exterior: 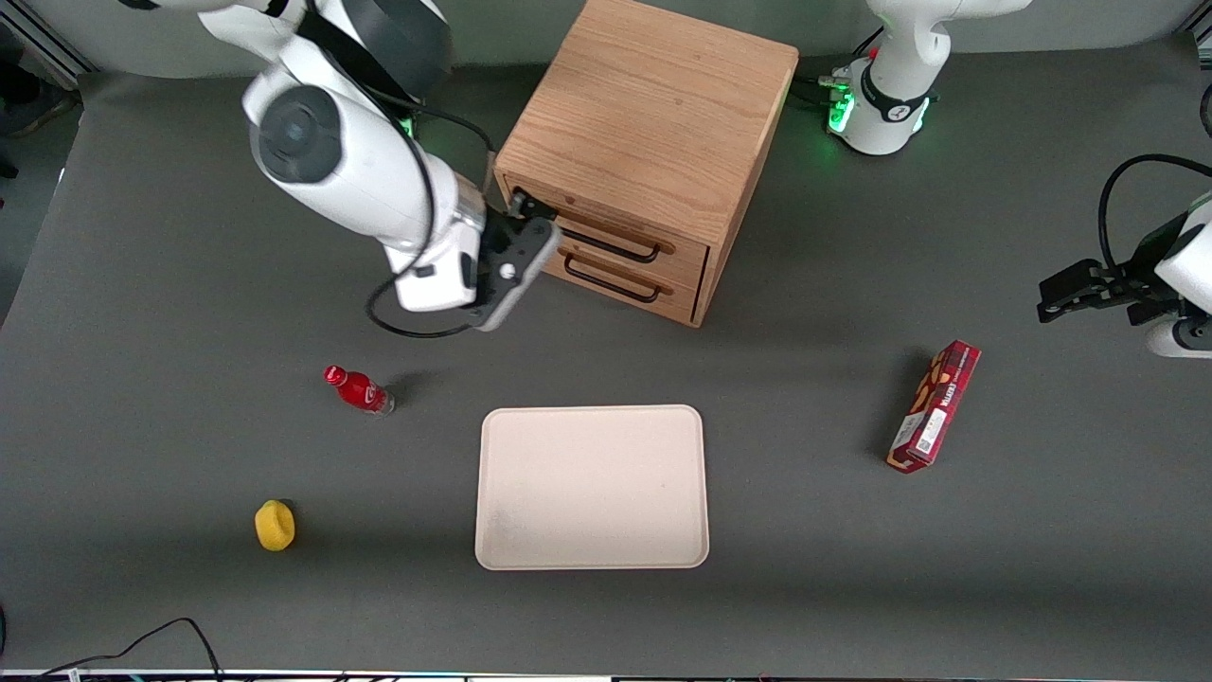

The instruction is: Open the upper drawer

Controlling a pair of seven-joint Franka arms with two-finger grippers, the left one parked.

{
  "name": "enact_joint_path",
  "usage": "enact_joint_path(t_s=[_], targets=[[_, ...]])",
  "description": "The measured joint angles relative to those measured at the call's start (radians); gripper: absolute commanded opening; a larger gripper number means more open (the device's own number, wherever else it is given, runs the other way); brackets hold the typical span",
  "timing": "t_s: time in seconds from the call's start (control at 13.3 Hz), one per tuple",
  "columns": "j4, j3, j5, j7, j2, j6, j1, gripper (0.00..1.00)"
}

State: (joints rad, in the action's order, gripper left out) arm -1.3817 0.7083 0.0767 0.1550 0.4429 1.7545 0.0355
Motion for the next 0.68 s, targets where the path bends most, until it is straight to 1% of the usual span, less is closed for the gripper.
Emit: enact_joint_path(t_s=[0.15,0.23,0.3,0.38,0.45,0.68], targets=[[-0.001,0.013,-0.001,0.022,0.068,0.007,0.03,1.0],[-0.002,0.014,-0.014,0.031,0.097,0.011,0.048,1.0],[-0.002,0.015,-0.042,0.039,0.118,0.012,0.064,1.0],[-0.006,0.017,-0.069,0.046,0.132,0.011,0.076,1.0],[-0.015,0.022,-0.083,0.053,0.14,0.011,0.083,1.0],[-0.04,0.038,-0.094,0.114,0.14,0.008,0.086,1.0]])
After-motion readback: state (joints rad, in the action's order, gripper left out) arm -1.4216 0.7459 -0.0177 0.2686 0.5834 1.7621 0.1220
